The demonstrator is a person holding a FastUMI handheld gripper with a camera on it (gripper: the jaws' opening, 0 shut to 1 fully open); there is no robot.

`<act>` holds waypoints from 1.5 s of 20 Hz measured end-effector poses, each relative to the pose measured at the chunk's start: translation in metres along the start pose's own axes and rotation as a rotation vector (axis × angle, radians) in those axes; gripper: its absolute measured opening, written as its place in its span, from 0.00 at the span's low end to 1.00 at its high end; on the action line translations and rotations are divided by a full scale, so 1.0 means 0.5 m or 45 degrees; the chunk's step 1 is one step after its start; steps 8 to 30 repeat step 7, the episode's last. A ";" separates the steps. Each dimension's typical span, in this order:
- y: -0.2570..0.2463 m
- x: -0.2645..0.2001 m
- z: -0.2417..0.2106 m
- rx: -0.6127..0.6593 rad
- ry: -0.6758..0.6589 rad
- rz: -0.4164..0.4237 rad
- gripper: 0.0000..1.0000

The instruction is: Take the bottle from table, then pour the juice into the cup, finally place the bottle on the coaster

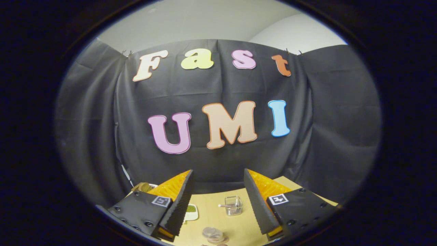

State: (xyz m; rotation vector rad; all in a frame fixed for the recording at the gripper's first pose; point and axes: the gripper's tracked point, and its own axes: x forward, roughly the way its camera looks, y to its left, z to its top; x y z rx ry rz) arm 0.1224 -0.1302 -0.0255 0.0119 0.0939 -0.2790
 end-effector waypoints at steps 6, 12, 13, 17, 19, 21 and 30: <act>0.000 0.013 0.064 -0.014 -0.023 0.033 0.88; -0.001 0.014 0.068 -0.007 -0.026 0.036 0.88; -0.001 0.014 0.068 -0.007 -0.026 0.036 0.88; -0.001 0.014 0.068 -0.007 -0.026 0.036 0.88; -0.001 0.014 0.068 -0.007 -0.026 0.036 0.88; -0.001 0.014 0.068 -0.007 -0.026 0.036 0.88; -0.001 0.014 0.068 -0.007 -0.026 0.036 0.88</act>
